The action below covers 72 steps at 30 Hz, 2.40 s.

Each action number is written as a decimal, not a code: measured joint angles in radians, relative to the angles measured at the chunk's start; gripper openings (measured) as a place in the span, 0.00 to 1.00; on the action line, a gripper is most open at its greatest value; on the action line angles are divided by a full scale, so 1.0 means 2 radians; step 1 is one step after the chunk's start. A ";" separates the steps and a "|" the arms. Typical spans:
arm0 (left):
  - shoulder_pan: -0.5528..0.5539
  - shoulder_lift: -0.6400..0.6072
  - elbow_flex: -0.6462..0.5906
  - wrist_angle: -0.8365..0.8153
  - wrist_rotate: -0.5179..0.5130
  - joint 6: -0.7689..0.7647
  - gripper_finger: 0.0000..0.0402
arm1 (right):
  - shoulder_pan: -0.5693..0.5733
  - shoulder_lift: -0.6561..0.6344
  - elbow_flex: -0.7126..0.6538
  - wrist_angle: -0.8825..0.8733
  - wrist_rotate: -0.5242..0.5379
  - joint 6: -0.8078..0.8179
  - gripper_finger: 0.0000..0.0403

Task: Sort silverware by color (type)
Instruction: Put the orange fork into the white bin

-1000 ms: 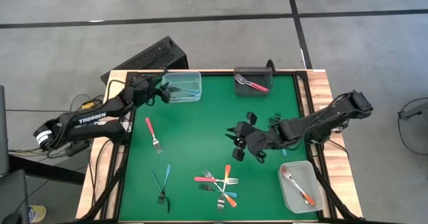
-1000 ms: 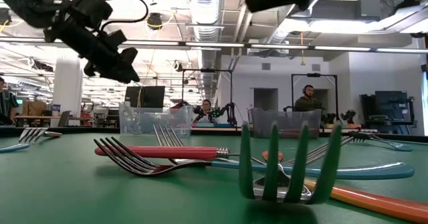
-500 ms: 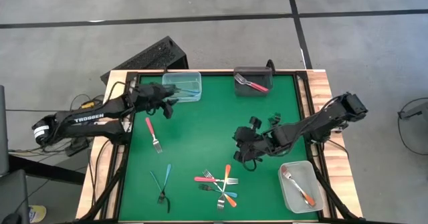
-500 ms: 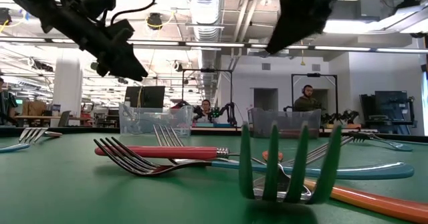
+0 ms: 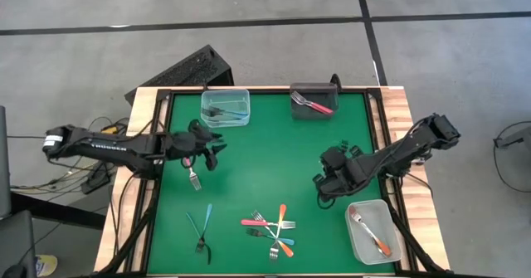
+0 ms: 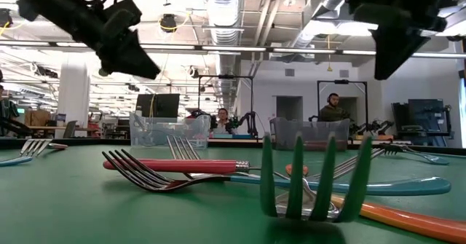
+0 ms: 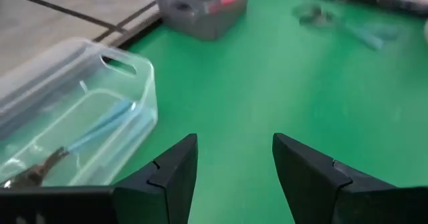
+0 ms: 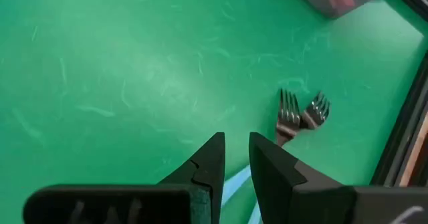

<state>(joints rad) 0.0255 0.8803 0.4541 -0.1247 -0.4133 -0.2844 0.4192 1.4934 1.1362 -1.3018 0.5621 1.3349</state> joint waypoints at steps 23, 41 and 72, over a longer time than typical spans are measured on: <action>-0.253 0.042 -0.001 -0.233 -0.010 -0.401 0.45 | -0.001 -0.001 0.000 0.320 -0.016 -0.274 0.23; -0.258 0.110 0.000 0.082 -0.037 -0.148 0.45 | 0.005 0.135 0.020 0.471 -0.203 -0.585 0.23; -0.259 0.109 0.000 0.030 -0.026 -0.204 0.45 | 0.005 0.300 0.154 0.390 -0.344 -0.816 0.23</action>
<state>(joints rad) -0.4923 1.0992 0.4534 -0.0645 -0.4644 -0.6923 0.4290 2.0926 1.4437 -0.5212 -0.1268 -0.2970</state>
